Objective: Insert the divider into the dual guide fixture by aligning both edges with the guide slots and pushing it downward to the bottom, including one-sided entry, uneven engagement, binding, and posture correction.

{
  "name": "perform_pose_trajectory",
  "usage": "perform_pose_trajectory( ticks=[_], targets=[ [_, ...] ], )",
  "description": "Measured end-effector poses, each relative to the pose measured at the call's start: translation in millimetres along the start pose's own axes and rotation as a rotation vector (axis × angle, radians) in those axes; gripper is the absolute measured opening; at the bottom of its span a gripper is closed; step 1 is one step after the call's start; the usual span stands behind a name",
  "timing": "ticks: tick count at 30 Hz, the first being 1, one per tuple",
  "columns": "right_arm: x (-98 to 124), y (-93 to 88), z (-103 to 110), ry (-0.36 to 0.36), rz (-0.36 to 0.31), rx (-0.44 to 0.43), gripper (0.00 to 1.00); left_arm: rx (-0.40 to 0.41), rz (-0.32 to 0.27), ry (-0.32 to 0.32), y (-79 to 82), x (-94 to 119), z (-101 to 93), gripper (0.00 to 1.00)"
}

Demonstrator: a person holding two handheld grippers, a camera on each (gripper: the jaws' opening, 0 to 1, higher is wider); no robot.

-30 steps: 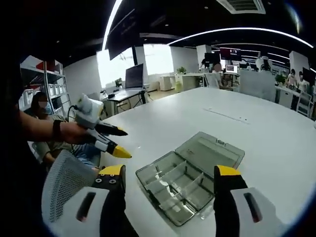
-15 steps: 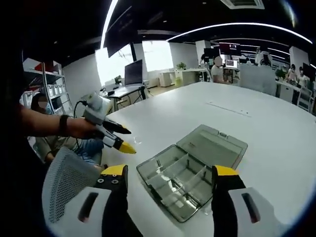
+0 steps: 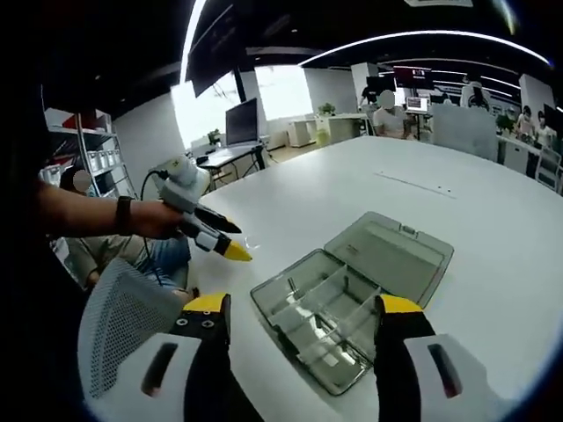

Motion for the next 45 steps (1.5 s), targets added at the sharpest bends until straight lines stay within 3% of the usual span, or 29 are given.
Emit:
perform_pose_trajectory(
  ticks=[10, 20, 26, 33, 45],
  targets=[
    [2.0, -0.5, 0.1, 0.002, 0.001, -0.005, 0.64, 0.02, 0.021, 0.045, -6.1, 0.7, 8.1, 0.47],
    [2.8, -2.9, -0.6, -0.008, 0.012, -0.001, 0.64, -0.031, 0.067, 0.07, -5.9, -3.7, 11.9, 0.4],
    [2.7, -5.1, -1.8, -0.012, 0.02, 0.0, 0.63, -0.01, 0.055, 0.086, -2.6, -5.4, 14.7, 0.39],
    [2.4, -6.3, -2.3, -0.013, 0.028, 0.003, 0.63, -0.016, 0.059, 0.086, -2.6, -7.5, 9.9, 0.31],
    [1.5, -8.5, 0.8, 0.004, 0.047, 0.025, 0.62, 0.003, 0.033, 0.07, -4.5, -4.3, 9.5, 0.3]
  ],
)
Point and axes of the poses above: the point that each gripper's makers call its tool centre point, and the gripper's own axes: x roughly backward along the fingers, z roughly to its left, y roughly out of its top, the point moved 2 cm from there along x, roughly backward along the fingers, and after that the axes turned 15 degrees about -y, right-handed, at the moved point
